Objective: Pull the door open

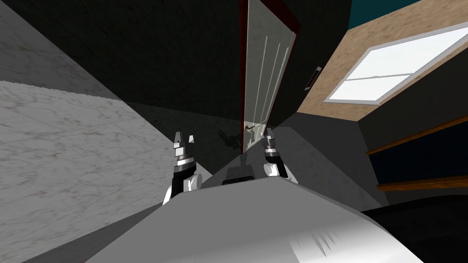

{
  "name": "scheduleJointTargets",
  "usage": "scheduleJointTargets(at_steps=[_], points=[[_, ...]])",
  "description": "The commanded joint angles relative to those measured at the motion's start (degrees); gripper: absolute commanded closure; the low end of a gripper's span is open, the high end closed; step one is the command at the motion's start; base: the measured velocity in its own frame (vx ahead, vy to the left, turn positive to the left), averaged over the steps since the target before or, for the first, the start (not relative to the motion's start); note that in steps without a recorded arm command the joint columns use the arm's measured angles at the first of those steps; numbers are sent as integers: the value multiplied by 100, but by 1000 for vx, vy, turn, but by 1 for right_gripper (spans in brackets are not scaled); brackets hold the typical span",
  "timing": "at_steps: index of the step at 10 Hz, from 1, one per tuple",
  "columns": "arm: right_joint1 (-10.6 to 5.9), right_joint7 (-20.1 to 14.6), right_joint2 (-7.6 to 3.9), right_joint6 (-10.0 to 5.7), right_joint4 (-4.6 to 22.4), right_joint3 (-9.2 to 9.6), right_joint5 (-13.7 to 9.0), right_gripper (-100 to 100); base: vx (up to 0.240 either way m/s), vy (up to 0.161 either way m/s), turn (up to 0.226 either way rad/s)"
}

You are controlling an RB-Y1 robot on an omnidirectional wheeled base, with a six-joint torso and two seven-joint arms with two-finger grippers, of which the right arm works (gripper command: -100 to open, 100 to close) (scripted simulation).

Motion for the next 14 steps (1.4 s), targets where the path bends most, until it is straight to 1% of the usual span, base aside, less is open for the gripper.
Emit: scheduleJointTargets(at_steps=[1, 3, 4, 5, 7, 8, 9, 10, 11, 12, 13, 14], points=[[-32, -62, -86, -96, 274, 24, -8, -100, 54, -58, 90], [-157, -138, -202, -232, 677, 74, -10, -100, 77, -101, 171], [-157, -138, -202, -232, 744, 74, -10, -100, 49, -88, 58], [-222, -177, -262, -303, 989, 100, -11, -100, 42, -60, 84], [-353, -257, -382, -446, 1388, 152, -13, -100, 70, -96, 183], [-353, -257, -382, -446, 1484, 152, -13, -100, 48, -82, 79], [-420, -298, -443, -519, 1736, 179, -14, -100, 38, -61, 89], [-487, -339, -503, -592, 1908, 205, -15, -100, 44, -92, 209], [-487, -339, -503, -592, 1988, 205, -15, -100, 35, -75, 64], [-555, -379, -564, -664, 2240, 232, -16, -100, 41, -70, 94], [-622, -420, -623, -737, 2386, 258, -17, -100, 46, -96, 172], [-622, -420, -623, -737, 2493, 258, -17, -100, 39, -82, 71]])
